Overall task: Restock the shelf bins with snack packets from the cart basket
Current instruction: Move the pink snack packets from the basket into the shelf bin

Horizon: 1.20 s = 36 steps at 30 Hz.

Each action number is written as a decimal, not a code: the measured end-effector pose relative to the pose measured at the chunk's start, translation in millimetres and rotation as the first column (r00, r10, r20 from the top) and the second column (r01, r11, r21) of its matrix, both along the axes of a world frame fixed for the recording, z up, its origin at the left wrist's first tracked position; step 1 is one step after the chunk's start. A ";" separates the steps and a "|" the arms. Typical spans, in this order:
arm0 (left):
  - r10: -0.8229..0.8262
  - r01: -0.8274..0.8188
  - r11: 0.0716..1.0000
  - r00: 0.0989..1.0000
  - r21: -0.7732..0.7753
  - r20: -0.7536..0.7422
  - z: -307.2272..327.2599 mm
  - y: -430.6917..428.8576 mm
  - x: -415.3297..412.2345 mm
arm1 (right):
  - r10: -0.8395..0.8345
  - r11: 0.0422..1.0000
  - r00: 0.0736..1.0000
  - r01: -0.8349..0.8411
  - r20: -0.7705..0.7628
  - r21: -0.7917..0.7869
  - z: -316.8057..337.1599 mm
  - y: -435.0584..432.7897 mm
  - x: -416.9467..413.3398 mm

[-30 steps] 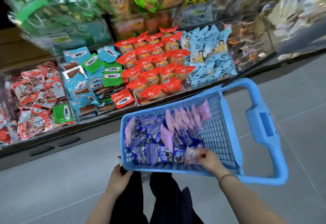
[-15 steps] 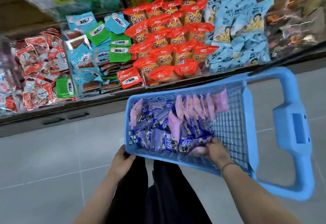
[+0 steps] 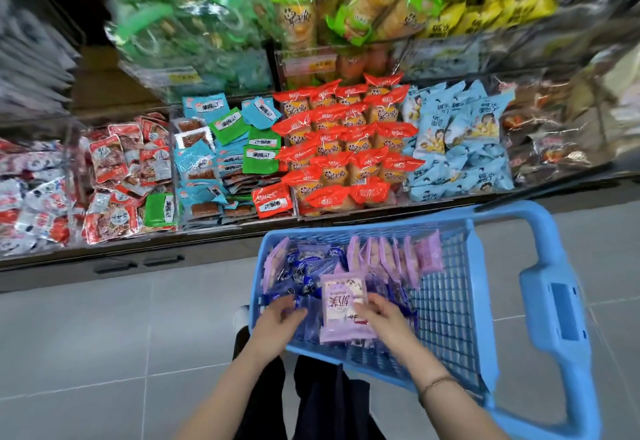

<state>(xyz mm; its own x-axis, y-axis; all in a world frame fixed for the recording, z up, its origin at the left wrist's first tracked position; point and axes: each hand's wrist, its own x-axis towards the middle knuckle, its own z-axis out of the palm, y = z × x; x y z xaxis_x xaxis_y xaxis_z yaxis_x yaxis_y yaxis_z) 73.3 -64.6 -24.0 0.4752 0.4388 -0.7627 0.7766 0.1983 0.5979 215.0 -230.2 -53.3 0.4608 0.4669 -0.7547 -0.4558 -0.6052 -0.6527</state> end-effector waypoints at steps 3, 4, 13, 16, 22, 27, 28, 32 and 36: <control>0.113 -0.087 0.976 0.986 -0.201 0.121 10.8 -0.9 9.9 | 0.088 0.993 0.995 -0.083 -0.054 0.081 13.2 29.1 -10.7; 0.146 -0.105 0.962 0.978 -0.250 0.149 14.0 0.3 9.8 | 0.124 0.988 0.991 -0.118 -0.054 0.104 17.8 37.2 -14.7; -0.353 0.408 0.841 0.911 0.354 -0.211 23.4 45.3 -17.2 | 0.294 0.952 0.942 -0.303 0.159 0.035 36.7 77.3 -24.5; -0.530 0.633 0.637 0.774 0.440 -0.346 27.4 53.8 -21.1 | 0.530 0.821 0.777 -0.571 0.340 0.024 40.3 88.6 -21.3; 0.101 -0.116 0.987 0.985 0.109 0.137 27.0 70.3 -23.8 | 0.536 0.830 0.814 -0.556 0.224 0.033 37.6 103.3 -19.8; 0.374 -0.349 0.915 0.922 -0.202 0.102 25.2 69.5 -23.5 | 0.093 0.986 0.982 -0.067 -0.165 0.153 29.6 96.4 -34.2; 0.353 -0.321 0.912 0.931 -0.255 0.093 24.5 65.8 -24.1 | 0.030 0.987 0.973 0.007 -0.228 0.161 24.9 96.3 -37.9; 0.489 -0.449 0.842 0.869 -0.299 0.072 18.8 63.1 -28.6 | -0.043 0.999 0.994 0.046 -0.102 0.029 2.3 91.0 -38.4; 0.608 -0.572 0.761 0.793 -0.304 0.029 11.6 65.6 -43.5 | -0.221 0.908 0.894 0.334 0.389 -0.251 -33.1 64.5 -17.6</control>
<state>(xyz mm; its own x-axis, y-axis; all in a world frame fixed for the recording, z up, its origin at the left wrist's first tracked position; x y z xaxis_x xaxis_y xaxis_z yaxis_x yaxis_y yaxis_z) 29.8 1.0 -12.4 0.2839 0.4517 -0.8458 0.3787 0.7576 0.5317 197.4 -165.7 -86.4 0.7930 0.0542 -0.6068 -0.4154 -0.6805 -0.6037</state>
